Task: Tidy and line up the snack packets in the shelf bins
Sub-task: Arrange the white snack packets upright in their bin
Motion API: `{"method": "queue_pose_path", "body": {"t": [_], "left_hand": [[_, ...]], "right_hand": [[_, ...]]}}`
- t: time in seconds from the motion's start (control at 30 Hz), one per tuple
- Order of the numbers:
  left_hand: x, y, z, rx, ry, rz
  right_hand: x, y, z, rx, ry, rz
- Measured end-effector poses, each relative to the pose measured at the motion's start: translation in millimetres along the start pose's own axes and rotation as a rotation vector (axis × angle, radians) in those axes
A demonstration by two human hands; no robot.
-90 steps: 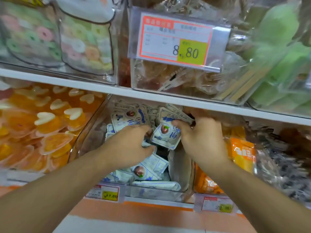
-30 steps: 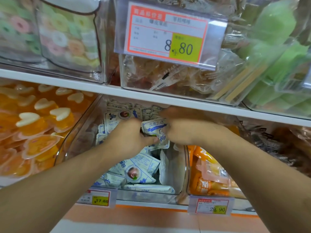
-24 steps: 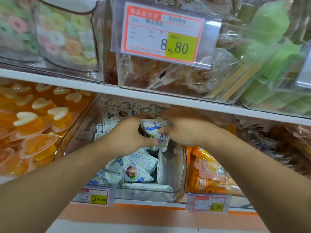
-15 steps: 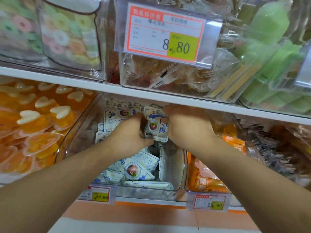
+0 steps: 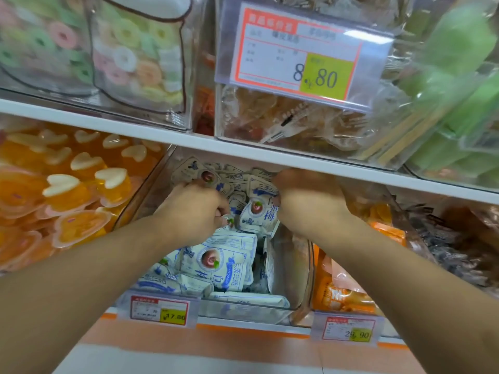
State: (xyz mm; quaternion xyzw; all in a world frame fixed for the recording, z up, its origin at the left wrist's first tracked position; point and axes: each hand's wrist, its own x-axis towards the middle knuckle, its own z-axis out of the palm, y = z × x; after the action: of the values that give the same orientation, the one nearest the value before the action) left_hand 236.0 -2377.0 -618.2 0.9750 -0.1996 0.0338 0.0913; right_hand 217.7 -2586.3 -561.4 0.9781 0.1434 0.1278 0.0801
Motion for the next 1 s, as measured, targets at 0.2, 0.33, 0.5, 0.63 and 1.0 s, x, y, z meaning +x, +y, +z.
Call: {"method": "queue_pose_path", "body": {"t": [0.2, 0.33, 0.5, 0.63, 1.0], "left_hand": [[-8, -8, -11, 0.132, -0.022, -0.031], [-5, -5, -4, 0.114, 0.013, -0.022], [12, 0, 6, -0.063, 0.088, 0.093], [22, -1, 7, -0.004, 0.100, 0.106], [21, 4, 8, 0.172, 0.008, 0.073]], "right_hand": [[10, -10, -5, -0.009, -0.138, -0.032], [17, -10, -5, -0.013, -0.276, -0.106], [14, 2, 4, -0.010, -0.245, -0.134], [12, 7, 5, 0.009, -0.231, -0.122], [14, 5, 5, 0.026, -0.233, -0.049]]}}
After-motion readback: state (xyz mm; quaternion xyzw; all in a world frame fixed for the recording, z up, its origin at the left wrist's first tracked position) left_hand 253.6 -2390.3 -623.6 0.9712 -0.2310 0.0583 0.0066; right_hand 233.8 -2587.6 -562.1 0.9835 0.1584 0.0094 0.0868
